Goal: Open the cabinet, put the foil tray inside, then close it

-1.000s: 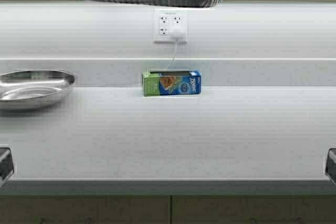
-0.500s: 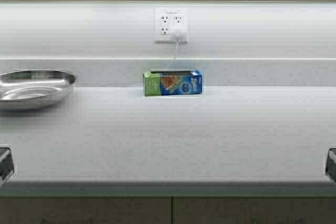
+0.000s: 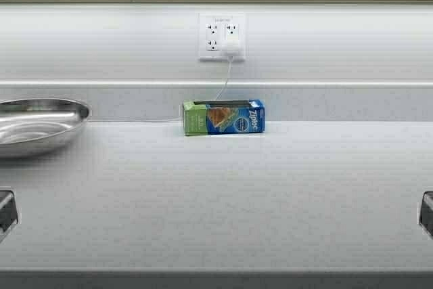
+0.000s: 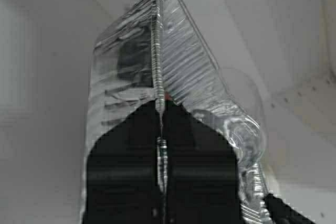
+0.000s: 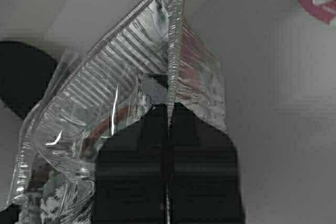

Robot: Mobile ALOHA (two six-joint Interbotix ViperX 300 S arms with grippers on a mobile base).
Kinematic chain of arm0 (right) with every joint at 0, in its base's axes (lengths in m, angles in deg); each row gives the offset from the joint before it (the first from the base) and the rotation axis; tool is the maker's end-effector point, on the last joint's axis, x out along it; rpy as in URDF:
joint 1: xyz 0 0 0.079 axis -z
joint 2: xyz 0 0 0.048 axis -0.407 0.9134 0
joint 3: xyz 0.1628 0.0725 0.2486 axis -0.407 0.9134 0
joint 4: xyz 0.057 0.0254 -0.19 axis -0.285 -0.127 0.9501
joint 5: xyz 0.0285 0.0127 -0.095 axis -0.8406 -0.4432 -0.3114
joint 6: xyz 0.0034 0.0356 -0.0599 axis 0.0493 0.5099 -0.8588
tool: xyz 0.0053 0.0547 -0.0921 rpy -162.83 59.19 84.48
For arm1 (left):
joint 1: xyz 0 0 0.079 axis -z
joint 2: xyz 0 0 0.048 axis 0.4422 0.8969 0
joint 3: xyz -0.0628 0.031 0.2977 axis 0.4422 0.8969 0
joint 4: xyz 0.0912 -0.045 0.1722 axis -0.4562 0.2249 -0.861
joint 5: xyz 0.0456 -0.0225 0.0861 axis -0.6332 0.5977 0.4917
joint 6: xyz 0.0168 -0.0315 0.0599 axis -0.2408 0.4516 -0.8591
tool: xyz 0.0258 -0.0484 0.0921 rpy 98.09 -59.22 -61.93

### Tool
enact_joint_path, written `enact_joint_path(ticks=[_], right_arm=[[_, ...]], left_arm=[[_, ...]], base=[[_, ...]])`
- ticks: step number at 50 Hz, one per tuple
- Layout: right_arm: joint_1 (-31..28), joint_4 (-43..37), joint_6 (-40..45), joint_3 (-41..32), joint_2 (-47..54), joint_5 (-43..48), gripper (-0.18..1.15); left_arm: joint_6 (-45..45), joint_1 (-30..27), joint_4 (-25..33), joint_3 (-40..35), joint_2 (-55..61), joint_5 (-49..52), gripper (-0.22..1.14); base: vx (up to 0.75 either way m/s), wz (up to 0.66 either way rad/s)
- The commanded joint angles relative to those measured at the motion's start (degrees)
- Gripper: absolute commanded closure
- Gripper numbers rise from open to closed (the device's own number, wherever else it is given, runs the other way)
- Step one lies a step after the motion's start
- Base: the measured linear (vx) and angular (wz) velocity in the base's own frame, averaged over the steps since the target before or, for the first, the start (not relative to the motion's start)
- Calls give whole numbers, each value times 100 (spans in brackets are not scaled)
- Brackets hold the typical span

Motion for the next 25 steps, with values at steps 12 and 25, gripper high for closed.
enact_joint_path(ticks=[12,25], right_arm=[[123,-18,9,-316,26,-281,89],[211,-26,9,-492,255,-352,89]], left_arm=[[352,70,9,-264,255,53,88],[439,62,9,-431,510,62,88]], base=[[19,2],[7,1]])
